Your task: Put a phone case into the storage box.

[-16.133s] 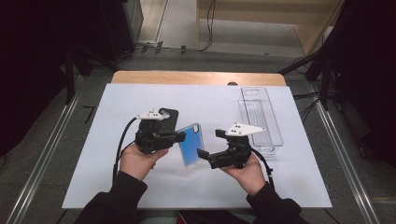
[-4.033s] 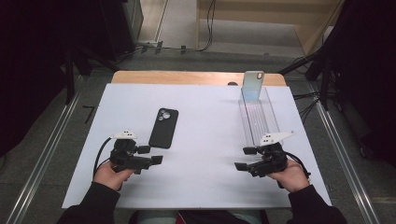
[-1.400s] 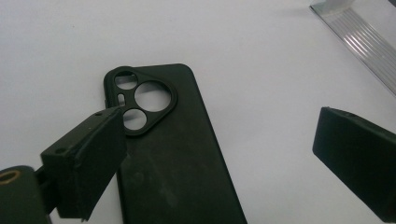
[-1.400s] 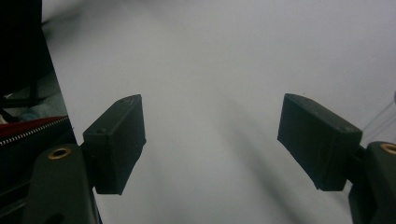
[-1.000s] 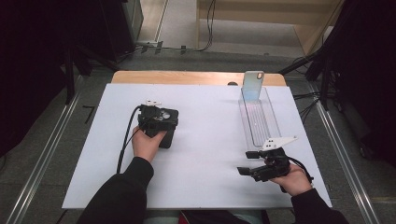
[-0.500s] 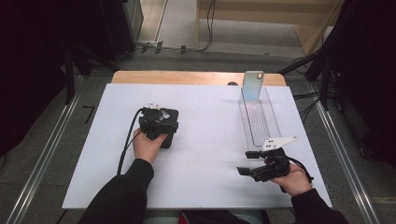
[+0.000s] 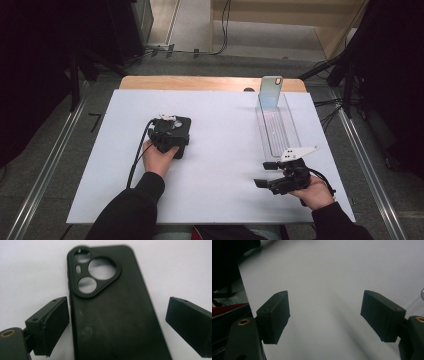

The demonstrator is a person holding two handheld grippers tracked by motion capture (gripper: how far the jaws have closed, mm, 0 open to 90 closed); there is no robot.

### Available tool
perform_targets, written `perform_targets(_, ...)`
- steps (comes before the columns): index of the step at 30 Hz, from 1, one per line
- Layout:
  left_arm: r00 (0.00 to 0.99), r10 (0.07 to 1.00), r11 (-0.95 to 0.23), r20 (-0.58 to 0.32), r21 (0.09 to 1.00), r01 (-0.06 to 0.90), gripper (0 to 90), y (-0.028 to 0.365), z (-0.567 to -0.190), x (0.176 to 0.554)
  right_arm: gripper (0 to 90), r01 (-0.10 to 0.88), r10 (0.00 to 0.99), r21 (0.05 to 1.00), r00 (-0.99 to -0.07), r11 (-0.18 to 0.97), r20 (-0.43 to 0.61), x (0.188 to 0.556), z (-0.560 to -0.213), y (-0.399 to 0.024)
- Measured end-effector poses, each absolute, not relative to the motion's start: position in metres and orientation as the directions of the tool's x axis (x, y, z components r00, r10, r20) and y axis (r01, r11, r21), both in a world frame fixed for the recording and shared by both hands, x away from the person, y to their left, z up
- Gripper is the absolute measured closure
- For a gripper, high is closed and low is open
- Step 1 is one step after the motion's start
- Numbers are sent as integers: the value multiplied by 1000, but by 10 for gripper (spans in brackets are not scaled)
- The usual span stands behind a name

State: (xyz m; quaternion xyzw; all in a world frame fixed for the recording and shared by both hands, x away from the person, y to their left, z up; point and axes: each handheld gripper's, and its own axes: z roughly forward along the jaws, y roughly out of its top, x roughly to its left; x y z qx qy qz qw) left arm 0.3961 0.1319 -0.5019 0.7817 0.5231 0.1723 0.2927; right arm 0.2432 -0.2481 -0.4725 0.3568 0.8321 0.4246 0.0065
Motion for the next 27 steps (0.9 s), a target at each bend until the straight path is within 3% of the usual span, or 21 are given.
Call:
perform_targets(8,404,914,-325,38,664,673,53,127,-509,391,214,589,601,710,-744,386,291,243,-473,-248)
perform_targets(27,383,923,-304,34,676,671,121,129,-507,387,213,575,622,716,-741,396,251,244,-474,-248)
